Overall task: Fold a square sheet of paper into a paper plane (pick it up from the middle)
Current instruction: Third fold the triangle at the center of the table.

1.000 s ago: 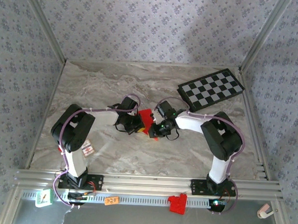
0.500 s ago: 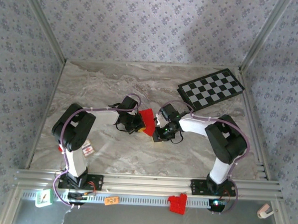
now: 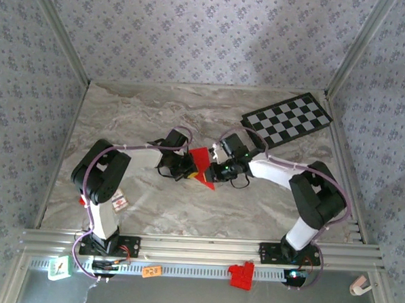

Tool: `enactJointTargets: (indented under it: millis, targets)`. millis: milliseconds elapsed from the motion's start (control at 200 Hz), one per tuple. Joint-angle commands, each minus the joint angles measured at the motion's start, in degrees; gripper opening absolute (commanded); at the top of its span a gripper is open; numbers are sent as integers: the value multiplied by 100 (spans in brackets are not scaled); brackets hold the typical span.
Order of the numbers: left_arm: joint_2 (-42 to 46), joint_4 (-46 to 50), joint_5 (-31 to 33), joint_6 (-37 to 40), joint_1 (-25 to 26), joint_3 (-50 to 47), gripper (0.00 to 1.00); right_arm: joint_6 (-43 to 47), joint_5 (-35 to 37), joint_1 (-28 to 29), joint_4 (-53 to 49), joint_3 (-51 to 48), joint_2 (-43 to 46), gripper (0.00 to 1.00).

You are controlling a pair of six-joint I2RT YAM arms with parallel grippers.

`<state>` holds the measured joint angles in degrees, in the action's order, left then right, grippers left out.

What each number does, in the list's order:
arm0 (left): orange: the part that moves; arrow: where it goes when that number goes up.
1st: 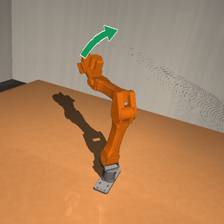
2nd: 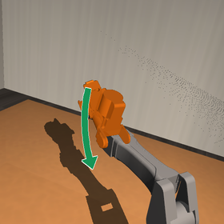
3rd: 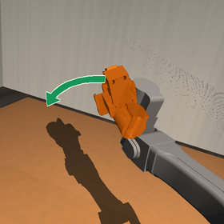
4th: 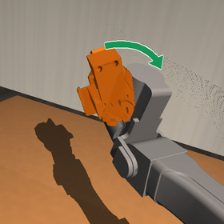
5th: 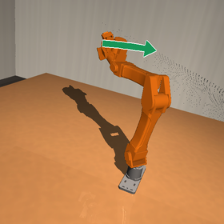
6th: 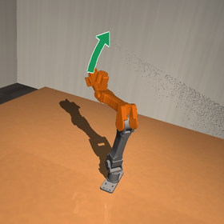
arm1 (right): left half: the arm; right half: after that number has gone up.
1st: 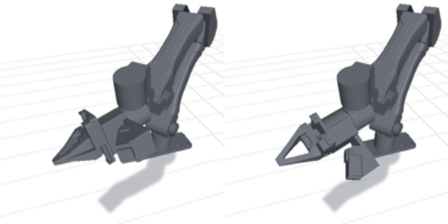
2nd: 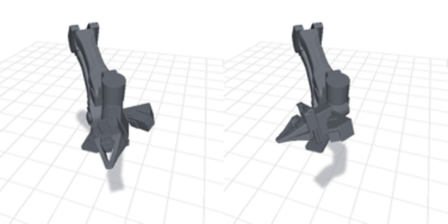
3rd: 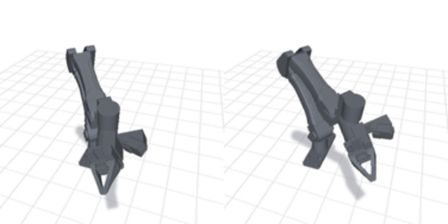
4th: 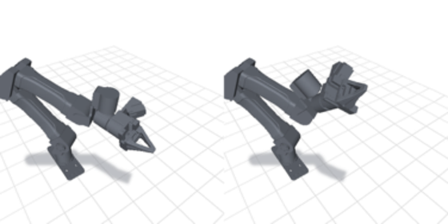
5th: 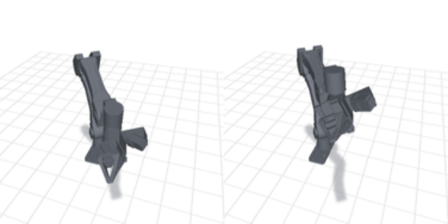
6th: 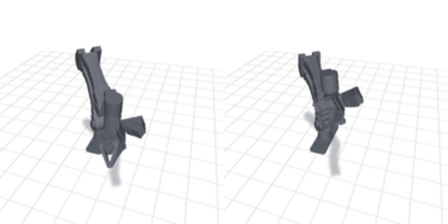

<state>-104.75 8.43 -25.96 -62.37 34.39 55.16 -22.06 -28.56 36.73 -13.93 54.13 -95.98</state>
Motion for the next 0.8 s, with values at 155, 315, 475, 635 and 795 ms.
enactJointTargets:
  millis: [155, 315, 475, 635, 795]
  targets:
    - [-259, 381, 343, 93, -2, -119, 5, -106, 90, 48, -115, 308, -638, 18]
    - [16, -61, 303, 239, 13, -152, 7, -83, 309, 54, -245, 256, -826, 16]
    - [343, -451, 234, 492, 52, -207, 11, -117, 506, 53, -505, 304, -973, 15]
    - [506, -778, 109, 670, 172, -352, 14, -192, 592, 56, -674, 364, -1058, 15]
    - [376, -851, 67, 825, 296, -348, 12, -276, 624, 54, -750, 413, -1148, 15]
